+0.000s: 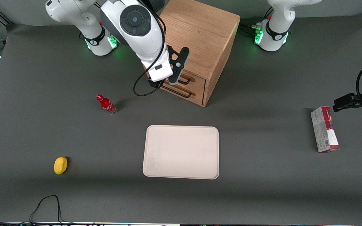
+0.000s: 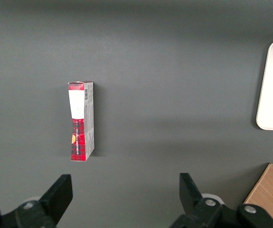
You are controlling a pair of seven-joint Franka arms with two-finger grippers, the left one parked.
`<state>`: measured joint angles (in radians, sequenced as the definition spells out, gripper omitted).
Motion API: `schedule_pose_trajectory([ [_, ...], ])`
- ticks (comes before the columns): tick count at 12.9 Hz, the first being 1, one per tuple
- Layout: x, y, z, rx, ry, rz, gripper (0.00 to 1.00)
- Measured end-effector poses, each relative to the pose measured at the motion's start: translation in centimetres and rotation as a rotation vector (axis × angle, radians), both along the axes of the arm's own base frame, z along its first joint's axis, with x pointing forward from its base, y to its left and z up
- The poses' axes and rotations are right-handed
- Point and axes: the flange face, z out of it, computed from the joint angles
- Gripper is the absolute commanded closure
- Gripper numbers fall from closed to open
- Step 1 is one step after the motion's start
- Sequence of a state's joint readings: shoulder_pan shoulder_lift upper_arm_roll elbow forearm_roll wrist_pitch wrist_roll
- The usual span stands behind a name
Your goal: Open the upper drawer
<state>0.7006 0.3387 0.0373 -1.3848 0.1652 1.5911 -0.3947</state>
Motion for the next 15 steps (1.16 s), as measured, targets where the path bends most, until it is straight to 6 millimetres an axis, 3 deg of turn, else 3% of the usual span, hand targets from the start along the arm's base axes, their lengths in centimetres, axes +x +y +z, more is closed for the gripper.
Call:
schedule_pose_trajectory([
  [6,-0.3,-0.5,-4.9,0.015,-0.027,-0.021,0.00],
  [15,-0.8,-1.2,-9.0,0.026,-0.048,-0.016,0.00],
])
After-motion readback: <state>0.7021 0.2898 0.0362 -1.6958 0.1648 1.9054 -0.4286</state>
